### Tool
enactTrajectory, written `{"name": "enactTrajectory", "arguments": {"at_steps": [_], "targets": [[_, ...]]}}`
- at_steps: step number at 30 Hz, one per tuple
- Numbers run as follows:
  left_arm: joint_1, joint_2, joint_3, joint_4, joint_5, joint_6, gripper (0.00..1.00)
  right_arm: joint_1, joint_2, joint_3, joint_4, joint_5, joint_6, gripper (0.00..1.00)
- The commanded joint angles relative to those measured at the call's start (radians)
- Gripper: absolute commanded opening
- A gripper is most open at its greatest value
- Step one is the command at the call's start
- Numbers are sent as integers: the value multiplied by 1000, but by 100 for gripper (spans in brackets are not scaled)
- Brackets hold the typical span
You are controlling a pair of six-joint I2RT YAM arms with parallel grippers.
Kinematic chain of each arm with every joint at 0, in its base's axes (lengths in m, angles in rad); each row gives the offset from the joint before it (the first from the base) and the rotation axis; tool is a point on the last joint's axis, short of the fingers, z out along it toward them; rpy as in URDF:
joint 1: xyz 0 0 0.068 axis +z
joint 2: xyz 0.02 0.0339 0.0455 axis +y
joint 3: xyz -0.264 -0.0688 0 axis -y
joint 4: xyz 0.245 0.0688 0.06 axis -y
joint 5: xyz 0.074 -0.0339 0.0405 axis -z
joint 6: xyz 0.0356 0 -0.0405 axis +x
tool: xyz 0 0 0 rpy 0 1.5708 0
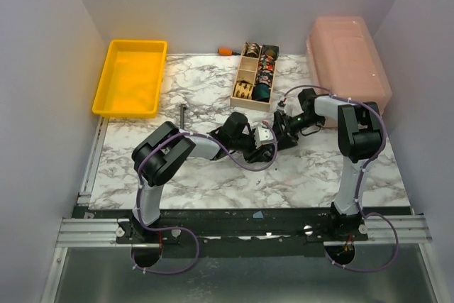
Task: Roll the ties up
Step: Pick up the tie at the center of the board.
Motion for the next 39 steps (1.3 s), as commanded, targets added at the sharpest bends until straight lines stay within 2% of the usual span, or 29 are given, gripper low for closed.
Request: {"name": "enactTrajectory", "arguments": {"at_steps": [1, 2, 4, 9, 14, 16, 17, 18, 19, 20, 21, 23, 26, 32, 36, 38, 39], "targets": [[6, 63, -32, -167, -32, 12, 10, 10, 42, -78, 27, -87, -108, 72], [6, 63, -32, -167, -31, 12, 10, 9, 32, -87, 27, -112, -114, 68], [6, 65, -33, -167, -31, 11, 10, 9, 31, -99, 31, -149, -115, 65], [8, 65, -30, -169, -29, 11, 11, 25, 44, -88, 74, -162, -76, 77], [8, 67, -30, -169, -27, 13, 12, 33, 37, -89, 181, -123, 30, 72], [8, 70, -30, -169, -25, 14, 12, 32, 39, -93, 196, -110, 38, 63], [9, 71, -26, -173, -25, 14, 13, 32, 38, -95, 196, -108, 37, 55], [10, 71, -24, -175, -28, 13, 14, 32, 38, -97, 190, -108, 33, 44], [12, 71, -22, -174, -29, 10, 16, 32, 38, -97, 178, -106, 22, 28], [15, 70, -20, -171, -29, 1, 19, 32, 34, -98, 164, -101, 10, 17], [22, 67, -18, -167, -28, -12, 29, 32, 31, -98, 147, -89, -4, 2], [36, 46, -29, -135, -27, -46, 48, 32, 17, -106, 121, -66, -28, 0], [50, -10, -88, -19, -35, -65, 68, 32, -5, -119, 102, -34, -54, 0], [53, -74, -141, 93, -25, -34, 87, 32, -29, -128, 71, -11, -98, 0], [38, -37, -106, 63, -29, 9, 87, 35, -53, -124, 47, -44, -110, 0], [26, -16, -69, 5, -29, 43, 77, 36, -66, -118, 29, -61, -116, 0], [21, -10, -52, -40, -32, 54, 65, 37, -72, -111, 11, -66, -122, 0]]}}
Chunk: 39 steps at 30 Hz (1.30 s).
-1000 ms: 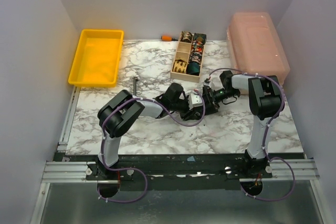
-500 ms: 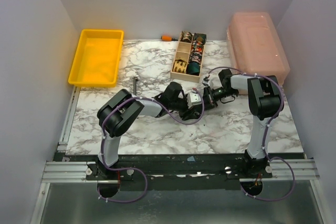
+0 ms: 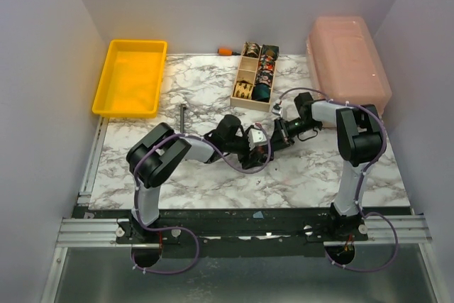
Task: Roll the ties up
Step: Pick up the tie at the center of the board, then place the tie in the storage box.
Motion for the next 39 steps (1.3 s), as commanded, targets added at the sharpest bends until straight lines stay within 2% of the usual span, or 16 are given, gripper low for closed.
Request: {"name": "enactTrajectory", "arguments": {"at_steps": [1, 2, 3, 4, 5, 6, 9, 14, 17, 19, 24, 26, 28, 33, 39], "targets": [[-14, 45, 78, -162, -40, 79, 51, 4, -42, 2, -95, 60, -61, 0], [-14, 37, 88, -197, -37, 83, 38, 4, -46, 12, -110, 63, -68, 0], [-15, 16, 85, -215, -35, 86, 32, 4, -50, 23, -122, 73, -76, 0], [-15, -5, 73, -227, -34, 93, 32, 5, -53, 38, -139, 86, -86, 0], [-14, -41, 60, -237, -31, 97, 40, 4, -54, 53, -154, 95, -94, 0], [-13, -72, 45, -252, -23, 96, 61, 4, -54, 76, -177, 109, -107, 0], [0, -192, 19, -312, -18, 57, 97, 4, -53, 154, -257, 174, -148, 0], [88, -391, 2, -455, 32, -60, 98, 4, -44, 365, -424, 306, -256, 0], [146, -514, -16, -549, 48, -82, 98, 4, -13, 546, -505, 383, -309, 0], [168, -587, -26, -613, 21, -68, 98, 4, 31, 702, -537, 438, -325, 0], [227, -743, -82, -697, -73, -61, 98, 21, 238, 1227, -616, 567, -315, 0], [243, -795, -122, -701, -122, -71, 98, 49, 296, 1363, -596, 642, -319, 0], [271, -851, -165, -706, -132, -79, 98, 88, 293, 1366, -495, 731, -339, 0], [348, -923, -214, -766, -125, -72, 98, 187, 232, 1217, -220, 912, -365, 0], [384, -980, -255, -784, -89, -83, 98, 199, 303, 1272, -74, 987, -342, 0]]}}
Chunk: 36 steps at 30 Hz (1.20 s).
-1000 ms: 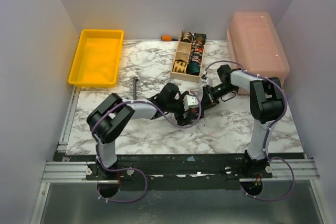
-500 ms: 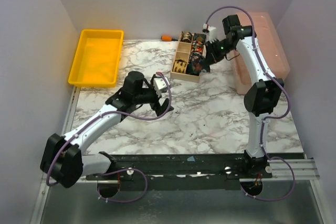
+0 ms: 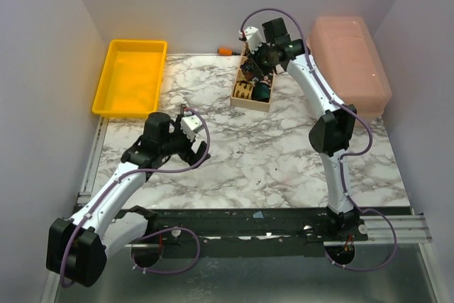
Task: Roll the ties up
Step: Place the tie in the storage box.
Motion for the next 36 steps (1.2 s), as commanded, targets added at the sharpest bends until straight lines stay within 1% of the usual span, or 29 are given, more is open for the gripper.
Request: {"name": "enactTrajectory", "arguments": {"at_steps": [1, 4, 9, 16, 18, 19, 21, 25, 29, 36], "targets": [[16, -50, -32, -35, 21, -15, 98, -13, 31, 22, 195, 118, -14, 0], [16, -66, -45, -34, 22, -20, 98, 7, 48, -17, 255, 148, -54, 0], [22, -84, -50, -35, 14, -22, 98, 26, 102, -13, 320, 180, -112, 0], [34, -109, -71, -37, 9, -21, 98, 45, 152, -56, 359, 179, -209, 0], [38, -113, -74, -41, 12, -19, 98, 54, 163, -93, 350, 180, -269, 0], [40, -115, -71, -42, 11, -19, 98, 58, 169, -113, 341, 214, -297, 0], [43, -118, -75, -42, 11, -19, 98, 62, 184, -130, 306, 237, -347, 0], [48, -128, -81, -37, 10, -22, 98, 63, 214, -126, 200, 258, -414, 0], [51, -130, -83, -32, 8, -22, 98, 64, 217, -157, 106, 263, -475, 0], [51, -138, -88, -28, 6, -19, 98, 62, 149, -314, -13, 279, -577, 0]]}}
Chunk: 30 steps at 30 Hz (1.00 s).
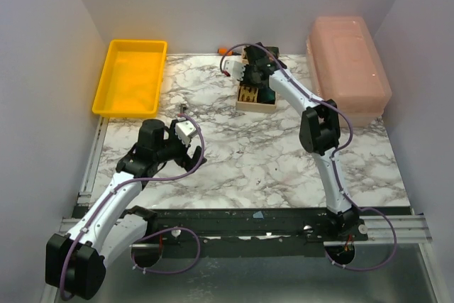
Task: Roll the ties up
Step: Place the tie in the storage box.
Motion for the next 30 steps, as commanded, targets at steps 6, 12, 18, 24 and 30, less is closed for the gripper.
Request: {"name": "enactTrajectory", "arguments": {"at_steps": [6, 12, 18, 24, 30], "targets": [[7, -50, -22, -11, 6, 1, 98, -8, -12, -136, -425, 71, -92, 0], [6, -55, -26, -8, 11, 2, 98, 0, 37, -33, -464, 66, -107, 0], [6, -53, -29, -1, 7, 4, 98, 28, 73, -30, -368, 101, -95, 13], [8, -66, -30, -22, -7, 20, 98, 36, 50, -18, -356, 79, -84, 43], [8, -58, -29, -17, -1, 25, 98, 37, -27, -32, -344, 67, -75, 51]]}}
